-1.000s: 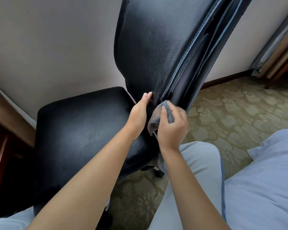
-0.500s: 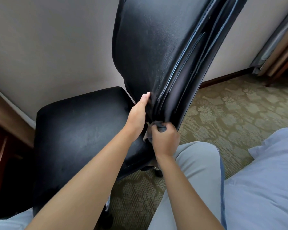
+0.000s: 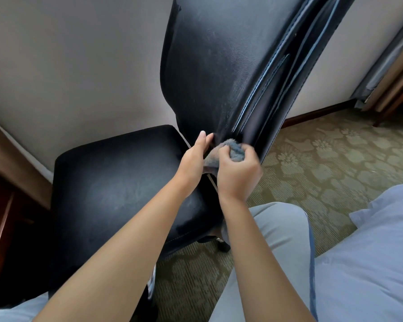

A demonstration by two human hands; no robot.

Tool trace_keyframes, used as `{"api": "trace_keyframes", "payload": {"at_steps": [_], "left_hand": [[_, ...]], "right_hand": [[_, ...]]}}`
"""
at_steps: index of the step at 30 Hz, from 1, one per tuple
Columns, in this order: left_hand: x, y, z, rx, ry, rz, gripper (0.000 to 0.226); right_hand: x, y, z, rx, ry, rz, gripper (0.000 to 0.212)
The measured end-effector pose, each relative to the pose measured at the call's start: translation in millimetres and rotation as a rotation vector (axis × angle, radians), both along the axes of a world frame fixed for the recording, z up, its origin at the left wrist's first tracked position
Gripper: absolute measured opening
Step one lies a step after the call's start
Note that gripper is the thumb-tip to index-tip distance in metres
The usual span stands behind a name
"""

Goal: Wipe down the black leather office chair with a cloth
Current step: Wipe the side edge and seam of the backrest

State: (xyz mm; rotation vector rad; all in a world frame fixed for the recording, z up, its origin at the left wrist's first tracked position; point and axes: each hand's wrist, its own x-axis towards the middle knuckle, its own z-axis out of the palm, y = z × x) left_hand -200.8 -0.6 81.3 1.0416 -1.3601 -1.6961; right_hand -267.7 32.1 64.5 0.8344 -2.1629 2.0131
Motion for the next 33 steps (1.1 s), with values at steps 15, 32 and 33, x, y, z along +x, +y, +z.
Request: {"api": "trace_keyframes", "payload": {"at_steps": [15, 32, 33], "left_hand": [[3, 1, 4, 0.003, -0.031, -0.016, 0.056], [-5, 6, 0, -0.015, 0.032, 0.039, 0.048], [-6, 7, -2, -0.018, 0.045, 0.056, 0.047]], "right_hand": [[1, 8, 3, -0.114, 0.097, 0.046, 0.017], [-7, 14, -114, 0.298, -0.385, 0.09, 0.021], [-4, 14, -110, 0.253, -0.345, 0.092, 0.019]]}}
